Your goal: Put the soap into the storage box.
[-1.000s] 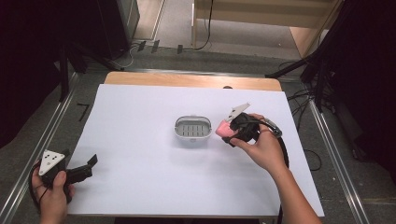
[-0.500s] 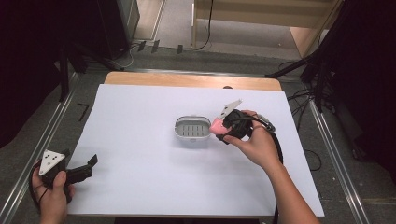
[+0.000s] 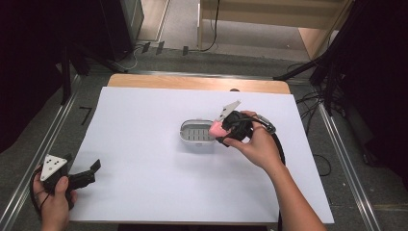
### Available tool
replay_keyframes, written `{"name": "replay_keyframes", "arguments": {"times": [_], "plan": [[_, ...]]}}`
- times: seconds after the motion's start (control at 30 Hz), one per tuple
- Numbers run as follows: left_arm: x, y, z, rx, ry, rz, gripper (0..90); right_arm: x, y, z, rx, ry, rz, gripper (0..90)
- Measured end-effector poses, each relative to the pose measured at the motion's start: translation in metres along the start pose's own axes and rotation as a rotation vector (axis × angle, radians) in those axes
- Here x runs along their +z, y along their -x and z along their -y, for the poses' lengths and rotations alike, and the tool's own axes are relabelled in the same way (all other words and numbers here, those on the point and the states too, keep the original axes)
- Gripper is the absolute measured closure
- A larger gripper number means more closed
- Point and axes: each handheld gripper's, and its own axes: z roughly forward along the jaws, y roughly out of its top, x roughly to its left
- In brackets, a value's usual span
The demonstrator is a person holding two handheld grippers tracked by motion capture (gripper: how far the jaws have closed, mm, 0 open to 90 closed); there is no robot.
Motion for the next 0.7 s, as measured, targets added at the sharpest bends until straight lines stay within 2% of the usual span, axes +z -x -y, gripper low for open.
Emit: {"name": "replay_keyframes", "arguments": {"times": [0.43, 0.7], "plan": [[0.000, 0.000, 0.000, -0.003, 0.002, 0.000, 0.0, 0.006, 0.001, -0.013, -0.049, 0.011, -0.024, 38.4], [0.000, 0.000, 0.000, -0.006, 0.004, 0.002, 0.0, 0.009, 0.001, -0.021, -0.097, 0.019, -0.038, 38.3]]}}
